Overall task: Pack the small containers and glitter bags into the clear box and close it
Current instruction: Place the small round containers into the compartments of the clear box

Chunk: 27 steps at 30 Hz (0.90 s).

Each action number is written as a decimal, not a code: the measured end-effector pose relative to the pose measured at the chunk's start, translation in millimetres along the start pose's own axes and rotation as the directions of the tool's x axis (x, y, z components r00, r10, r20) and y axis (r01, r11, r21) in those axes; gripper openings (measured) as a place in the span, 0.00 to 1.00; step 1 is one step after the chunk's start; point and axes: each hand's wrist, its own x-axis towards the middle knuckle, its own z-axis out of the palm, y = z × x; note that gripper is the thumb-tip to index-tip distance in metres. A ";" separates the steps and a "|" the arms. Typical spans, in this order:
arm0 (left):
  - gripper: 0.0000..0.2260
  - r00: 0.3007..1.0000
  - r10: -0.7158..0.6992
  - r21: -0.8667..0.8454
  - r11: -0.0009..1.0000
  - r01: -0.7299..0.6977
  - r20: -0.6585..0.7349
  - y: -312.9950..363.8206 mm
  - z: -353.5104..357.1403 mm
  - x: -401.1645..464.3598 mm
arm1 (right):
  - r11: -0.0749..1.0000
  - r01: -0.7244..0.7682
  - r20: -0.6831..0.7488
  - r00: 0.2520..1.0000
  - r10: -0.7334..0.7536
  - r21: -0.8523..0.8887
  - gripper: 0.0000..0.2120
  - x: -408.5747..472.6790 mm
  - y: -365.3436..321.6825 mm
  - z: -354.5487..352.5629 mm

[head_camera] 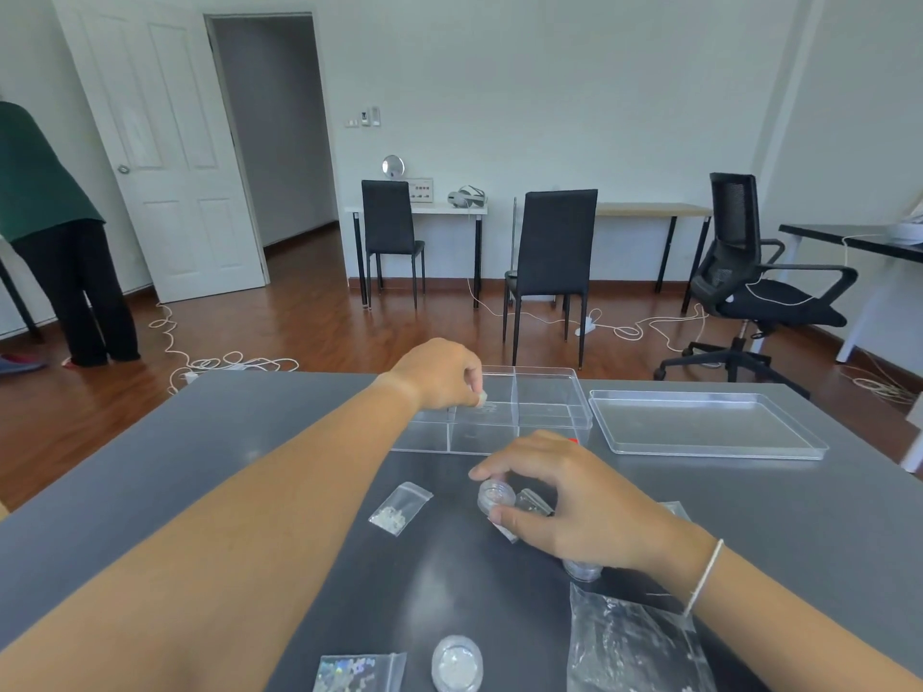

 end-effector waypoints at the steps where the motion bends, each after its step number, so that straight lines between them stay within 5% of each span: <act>1: 0.07 1.000 -0.005 0.000 1.000 0.005 0.004 0.0 0.2 0.7 | 1.000 0.002 -0.004 1.000 -0.002 0.003 0.13 0.0 0.3 0.2; 13: 0.04 0.998 -0.014 0.028 1.000 0.012 0.054 -3.1 -1.1 6.3 | 0.999 -0.022 -0.012 1.000 0.022 0.025 0.13 -0.3 3.6 3.5; 18: 0.04 0.994 0.049 -0.154 0.986 -0.063 -0.097 -16.9 -10.7 -3.4 | 0.999 -0.017 -0.042 0.999 0.018 0.032 0.12 2.5 2.7 -3.0; 27: 0.07 0.972 -0.103 -0.376 0.926 0.017 -0.210 -61.7 -21.8 -54.2 | 0.998 -0.032 -0.161 0.986 0.041 0.061 0.11 30.8 10.6 -24.6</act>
